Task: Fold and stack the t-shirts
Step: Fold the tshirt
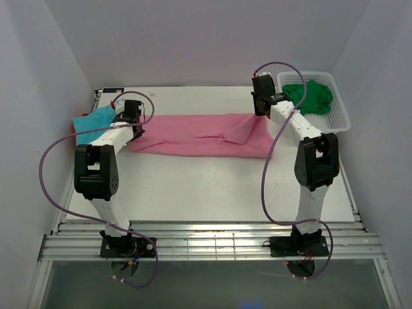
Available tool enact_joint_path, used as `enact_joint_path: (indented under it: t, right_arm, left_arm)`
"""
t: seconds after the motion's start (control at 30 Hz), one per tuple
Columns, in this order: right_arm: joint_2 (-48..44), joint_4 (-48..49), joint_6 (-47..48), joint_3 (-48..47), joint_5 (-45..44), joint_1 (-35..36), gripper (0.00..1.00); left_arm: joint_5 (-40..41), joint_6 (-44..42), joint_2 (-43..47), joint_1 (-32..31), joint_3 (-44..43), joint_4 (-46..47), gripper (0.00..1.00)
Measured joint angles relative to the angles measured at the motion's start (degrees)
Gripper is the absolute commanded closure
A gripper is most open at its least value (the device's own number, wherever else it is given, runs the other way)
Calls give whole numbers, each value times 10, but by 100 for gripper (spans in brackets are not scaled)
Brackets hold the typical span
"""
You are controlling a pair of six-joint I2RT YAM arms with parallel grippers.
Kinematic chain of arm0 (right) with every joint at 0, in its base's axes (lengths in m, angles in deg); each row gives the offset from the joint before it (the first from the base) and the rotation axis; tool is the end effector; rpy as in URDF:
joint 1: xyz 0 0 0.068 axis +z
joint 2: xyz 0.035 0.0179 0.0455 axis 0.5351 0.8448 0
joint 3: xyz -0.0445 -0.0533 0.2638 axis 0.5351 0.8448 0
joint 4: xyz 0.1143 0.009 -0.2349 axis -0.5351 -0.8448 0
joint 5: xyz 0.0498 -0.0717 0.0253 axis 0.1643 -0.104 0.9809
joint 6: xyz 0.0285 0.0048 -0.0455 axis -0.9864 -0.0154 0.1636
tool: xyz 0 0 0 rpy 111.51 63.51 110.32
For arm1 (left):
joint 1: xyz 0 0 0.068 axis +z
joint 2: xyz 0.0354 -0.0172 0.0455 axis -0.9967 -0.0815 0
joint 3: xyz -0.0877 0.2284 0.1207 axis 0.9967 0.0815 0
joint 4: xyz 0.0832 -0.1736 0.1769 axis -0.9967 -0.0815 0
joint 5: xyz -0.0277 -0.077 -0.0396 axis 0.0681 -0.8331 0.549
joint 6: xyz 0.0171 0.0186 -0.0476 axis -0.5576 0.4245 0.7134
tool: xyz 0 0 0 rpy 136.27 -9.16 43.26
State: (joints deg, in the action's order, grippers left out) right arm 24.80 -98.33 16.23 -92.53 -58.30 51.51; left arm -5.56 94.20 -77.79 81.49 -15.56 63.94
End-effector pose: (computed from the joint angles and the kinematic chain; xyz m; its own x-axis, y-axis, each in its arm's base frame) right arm 0.4336 0.1343 0.2819 -0.6287 -0.1764 -0.7573 0.0355 0.9664 -0.2545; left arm 0.3897 -0.0106 0.2050 -0.6181 -0.4026 -0.6752 -0.5672 0.8231 0.0284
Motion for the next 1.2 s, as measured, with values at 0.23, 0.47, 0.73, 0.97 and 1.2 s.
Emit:
enact_joint_path:
  t: [0.23, 0.47, 0.73, 0.97, 1.2]
  right_arm:
    - [63, -28, 9, -85, 13, -12, 92]
    - [113, -41, 15, -137, 22, -25, 92]
    - [143, -58, 15, -161, 31, -33, 92]
    - [157, -63, 15, -165, 33, -33, 92]
    - [160, -66, 16, -172, 38, -33, 92]
  left_arm:
    - [0, -6, -43, 2, -12, -4, 100]
    - [0, -14, -78, 4, -30, -5, 100]
    - [0, -17, -78, 4, -40, -10, 100]
    - [0, -23, -72, 4, -69, -17, 100]
    - [-2, -33, -73, 4, -110, -17, 96]
